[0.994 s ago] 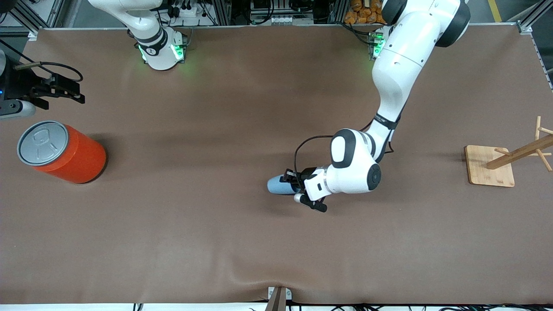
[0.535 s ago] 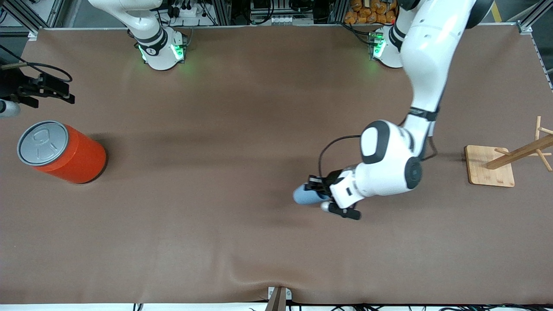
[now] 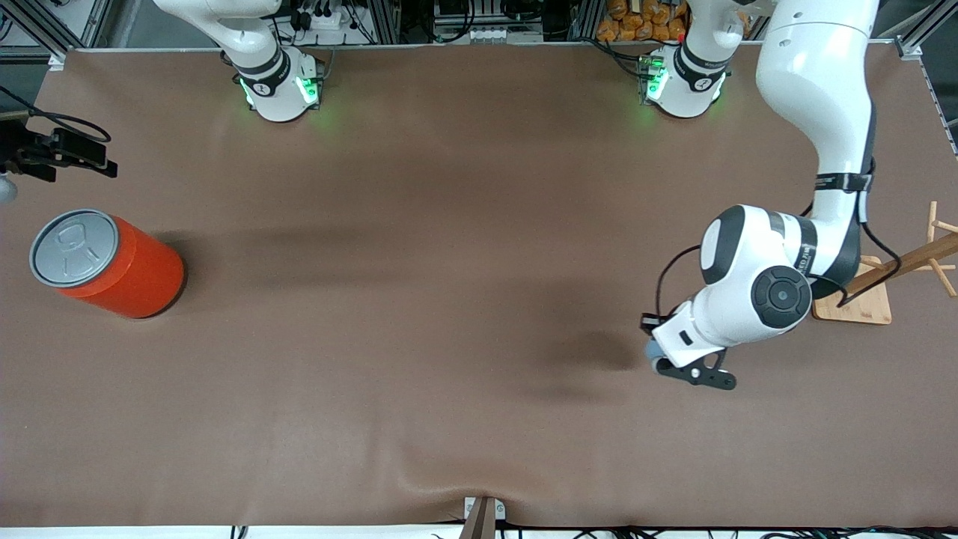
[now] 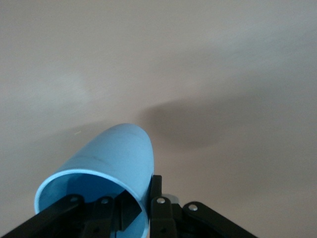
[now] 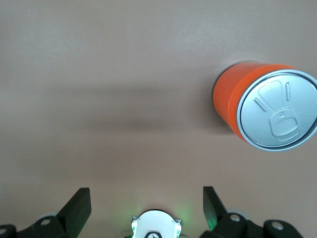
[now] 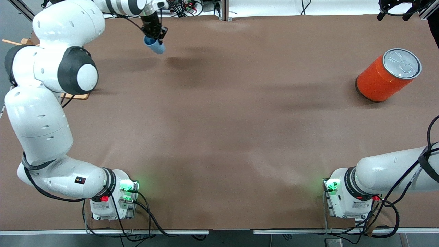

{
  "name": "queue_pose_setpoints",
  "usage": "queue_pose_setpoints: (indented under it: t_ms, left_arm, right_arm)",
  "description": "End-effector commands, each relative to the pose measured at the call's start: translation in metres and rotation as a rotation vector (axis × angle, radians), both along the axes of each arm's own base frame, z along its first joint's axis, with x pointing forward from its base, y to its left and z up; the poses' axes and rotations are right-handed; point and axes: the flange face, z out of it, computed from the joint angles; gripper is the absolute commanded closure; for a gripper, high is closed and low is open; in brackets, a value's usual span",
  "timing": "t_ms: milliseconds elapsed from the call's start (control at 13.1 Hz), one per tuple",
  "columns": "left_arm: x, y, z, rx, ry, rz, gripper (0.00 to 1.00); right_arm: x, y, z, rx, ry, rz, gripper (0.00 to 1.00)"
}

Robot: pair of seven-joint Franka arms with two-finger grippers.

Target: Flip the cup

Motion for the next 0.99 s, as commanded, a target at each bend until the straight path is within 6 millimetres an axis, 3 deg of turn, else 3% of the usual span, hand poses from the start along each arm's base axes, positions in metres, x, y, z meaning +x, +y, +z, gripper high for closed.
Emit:
queue_pose_setpoints:
  t_ms: [0,306,612,688,765,841,918]
  left_arm:
    - [-0.023,0.033,-0.005,0.068,0.036,0.023,1.00]
    - [-0.030,0.058,-0.029,0.077,0.069,0.054,1.00]
    - [-0.032,0.048,-0.051,0.101,0.083,0.023,1.00]
    - [-0.033,0.048,-0.052,0.102,0.085,0.022,0.93]
    - [-0.033,0.048,-0.053,0.104,0.086,0.023,0.73]
    - [-0.032,0.047,-0.046,0.106,0.074,0.019,0.12]
    - [-0.030,0.049,-0.030,0.102,0.055,0.025,0.00]
  right_arm:
    - [-0.004,-0.006,-0.001,-0.008,0.011,-0.021,0.00]
    - [-0.001,-0.002,-0.002,-0.011,0.002,-0.014,0.00]
    - [-0.003,-0.004,-0.009,-0.008,0.023,-0.019,0.00]
    - [-0.003,-0.004,-0.011,-0.007,0.029,-0.019,0.00]
    - [-0.002,-0.003,-0.011,-0.007,0.026,-0.016,0.00]
    - [-0.002,-0.001,-0.010,-0.008,0.021,-0.014,0.00]
    - [-0.002,0.000,-0.010,-0.008,0.020,-0.012,0.00]
